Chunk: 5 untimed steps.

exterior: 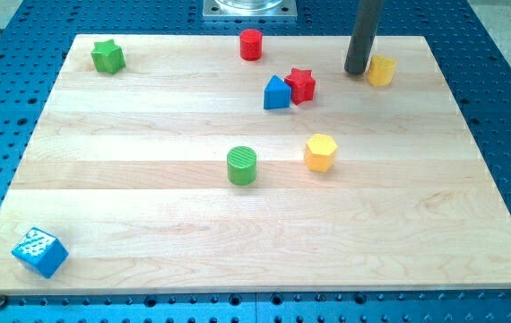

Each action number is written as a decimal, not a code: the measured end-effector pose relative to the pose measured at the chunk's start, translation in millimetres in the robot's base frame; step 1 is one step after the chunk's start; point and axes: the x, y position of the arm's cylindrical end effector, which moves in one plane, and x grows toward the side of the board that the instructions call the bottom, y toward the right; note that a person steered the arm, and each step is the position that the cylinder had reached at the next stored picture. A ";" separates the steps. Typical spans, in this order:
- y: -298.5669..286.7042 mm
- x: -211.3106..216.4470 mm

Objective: Slide the heart at the top right of the board

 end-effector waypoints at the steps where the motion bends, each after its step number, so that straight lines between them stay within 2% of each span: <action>1: 16.5 0.3; 2: 50.3 8.1; 3: 42.5 12.8; 4: 31.6 44.6; 5: 56.1 81.3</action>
